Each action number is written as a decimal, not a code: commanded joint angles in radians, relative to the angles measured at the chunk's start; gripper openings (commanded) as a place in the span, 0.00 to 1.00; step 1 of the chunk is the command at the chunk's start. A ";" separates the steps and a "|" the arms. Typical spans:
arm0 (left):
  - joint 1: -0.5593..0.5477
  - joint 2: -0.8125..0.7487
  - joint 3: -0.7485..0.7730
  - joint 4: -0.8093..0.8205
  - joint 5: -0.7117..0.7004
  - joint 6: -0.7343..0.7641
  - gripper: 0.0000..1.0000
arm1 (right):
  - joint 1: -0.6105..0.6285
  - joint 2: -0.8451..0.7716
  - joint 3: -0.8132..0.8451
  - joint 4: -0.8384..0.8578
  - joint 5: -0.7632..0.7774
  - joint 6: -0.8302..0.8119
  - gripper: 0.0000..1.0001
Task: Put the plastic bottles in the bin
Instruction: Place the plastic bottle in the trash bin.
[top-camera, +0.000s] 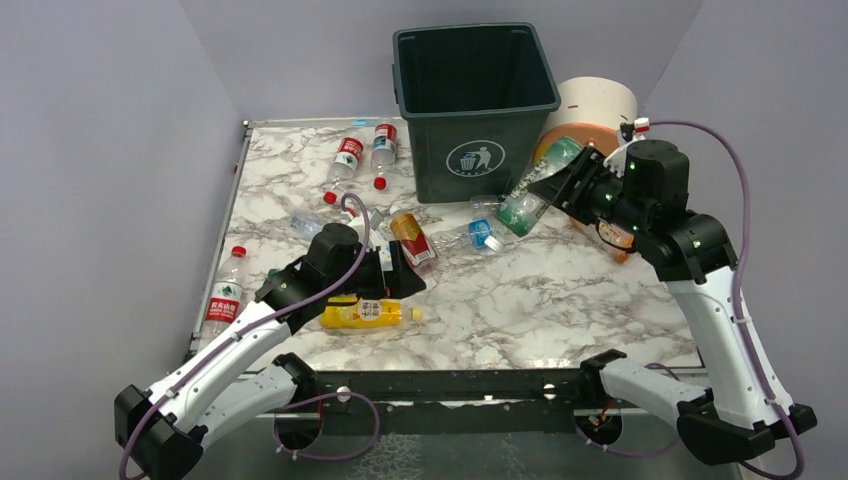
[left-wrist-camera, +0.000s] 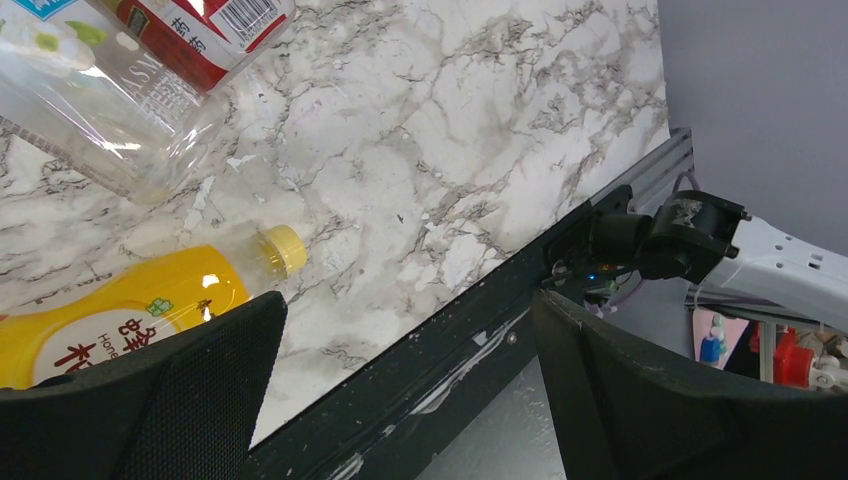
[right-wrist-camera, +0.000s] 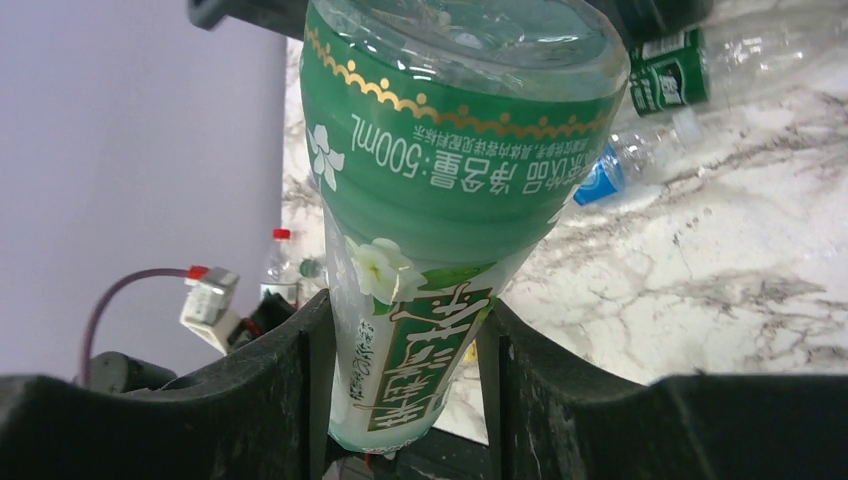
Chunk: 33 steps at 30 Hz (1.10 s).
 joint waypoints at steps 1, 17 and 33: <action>0.001 0.010 0.042 0.031 0.018 0.017 0.99 | -0.002 0.053 0.096 0.047 -0.005 -0.028 0.48; 0.001 -0.013 0.039 0.040 0.041 -0.024 0.99 | -0.003 0.315 0.384 0.287 0.069 -0.015 0.49; 0.000 -0.024 0.032 0.040 0.041 -0.036 0.99 | -0.004 0.563 0.388 0.808 0.083 0.083 0.52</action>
